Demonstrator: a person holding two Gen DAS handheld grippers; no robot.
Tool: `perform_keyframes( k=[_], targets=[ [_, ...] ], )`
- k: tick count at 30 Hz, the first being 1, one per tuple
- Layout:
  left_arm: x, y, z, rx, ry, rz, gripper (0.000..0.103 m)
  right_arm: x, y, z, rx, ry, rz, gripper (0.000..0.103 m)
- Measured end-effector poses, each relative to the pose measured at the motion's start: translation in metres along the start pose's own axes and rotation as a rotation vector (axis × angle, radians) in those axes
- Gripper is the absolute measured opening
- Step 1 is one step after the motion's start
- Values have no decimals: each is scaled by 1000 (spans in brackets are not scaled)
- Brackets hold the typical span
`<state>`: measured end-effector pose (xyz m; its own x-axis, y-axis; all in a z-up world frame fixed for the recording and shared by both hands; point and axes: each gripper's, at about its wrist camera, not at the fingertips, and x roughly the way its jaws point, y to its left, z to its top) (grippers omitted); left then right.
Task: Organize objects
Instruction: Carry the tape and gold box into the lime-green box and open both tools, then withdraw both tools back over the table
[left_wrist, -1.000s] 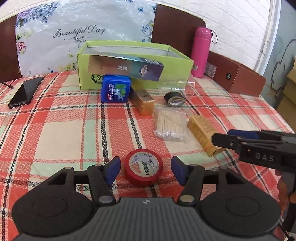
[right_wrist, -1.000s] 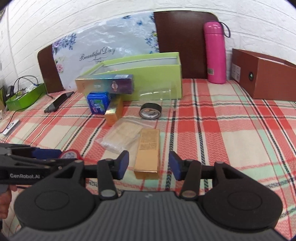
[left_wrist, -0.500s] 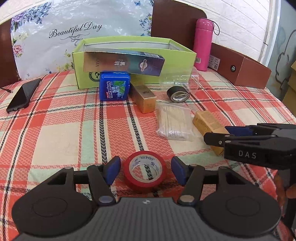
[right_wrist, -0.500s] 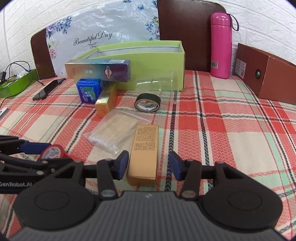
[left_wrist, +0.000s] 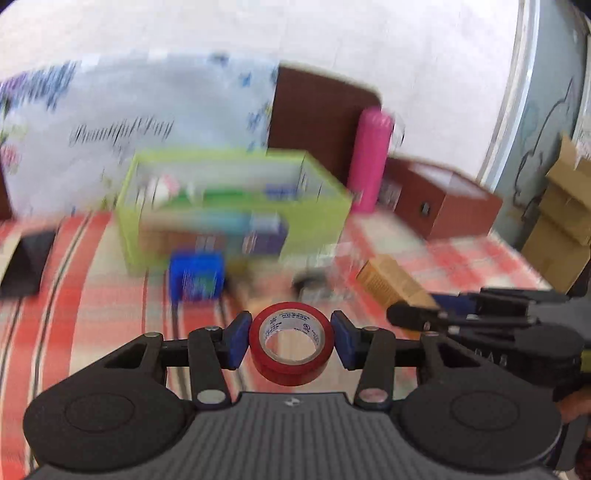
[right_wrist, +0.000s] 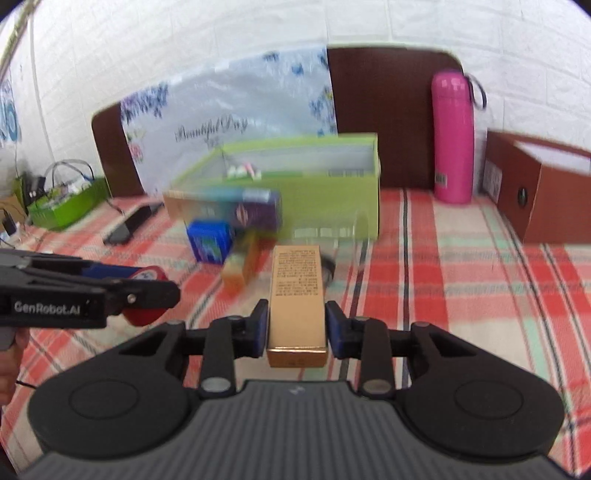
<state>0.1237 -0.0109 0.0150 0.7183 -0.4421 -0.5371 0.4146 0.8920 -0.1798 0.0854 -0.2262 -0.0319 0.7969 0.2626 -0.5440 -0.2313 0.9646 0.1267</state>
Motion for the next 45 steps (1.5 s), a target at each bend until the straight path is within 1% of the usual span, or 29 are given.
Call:
perform_keyframes(
  k=[4,8,11,13,16,19,24,25,26,27,28,30,32,33,34,36,37,38,39,41,45],
  targets=[
    [9,2,43,-22,-56,-12,49,2,-5,38,-17,-62,13,31],
    [36,9,80,-51,-71,28,49,20,-8,72,-41,-106,-8,31],
    [63,15,106,-100,-69,39,49,45,-11,91,-72,-112,-54,31],
    [80,18,121,-123,-62,55,49,66,-14,100,-68,-94,-78,31],
    [108,20,134,-107,-43,69,49,94,-21,109,-54,-77,-80,31],
    [133,25,141,-116,-10,77,49,119,-25,115,-59,-64,-91,31],
    [158,36,143,-137,3,73,49,153,-26,118,-102,-44,-106,32],
    [161,37,141,-136,-7,83,59,160,-26,117,-115,-42,-106,33],
    [164,39,139,-132,-10,94,78,167,-26,115,-126,-43,-111,37],
    [167,41,137,-127,-7,117,83,171,-26,113,-137,-39,-119,54],
    [167,43,135,-125,-7,141,84,174,-25,110,-151,-37,-128,65],
    [165,49,131,-125,6,163,84,171,-23,104,-185,-44,-120,66],
    [157,51,130,-126,2,159,84,161,-22,101,-212,-64,-128,72],
    [150,49,130,-124,-10,154,84,155,-21,100,-216,-78,-145,81],
    [141,49,129,-121,-27,147,84,147,-21,99,-210,-96,-161,86],
    [125,46,127,-117,-40,161,84,127,-23,98,-177,-136,-167,91],
    [117,43,126,-112,-40,169,84,116,-24,97,-157,-152,-157,97],
    [109,40,123,-108,-40,180,84,107,-24,97,-139,-165,-147,99],
    [102,35,120,-104,-32,205,84,97,-25,95,-126,-177,-141,102],
    [86,27,111,-95,-28,232,84,80,-22,89,-109,-185,-143,102],
    [58,19,89,-105,-28,214,84,51,-19,72,-75,-188,-137,103]
  ],
)
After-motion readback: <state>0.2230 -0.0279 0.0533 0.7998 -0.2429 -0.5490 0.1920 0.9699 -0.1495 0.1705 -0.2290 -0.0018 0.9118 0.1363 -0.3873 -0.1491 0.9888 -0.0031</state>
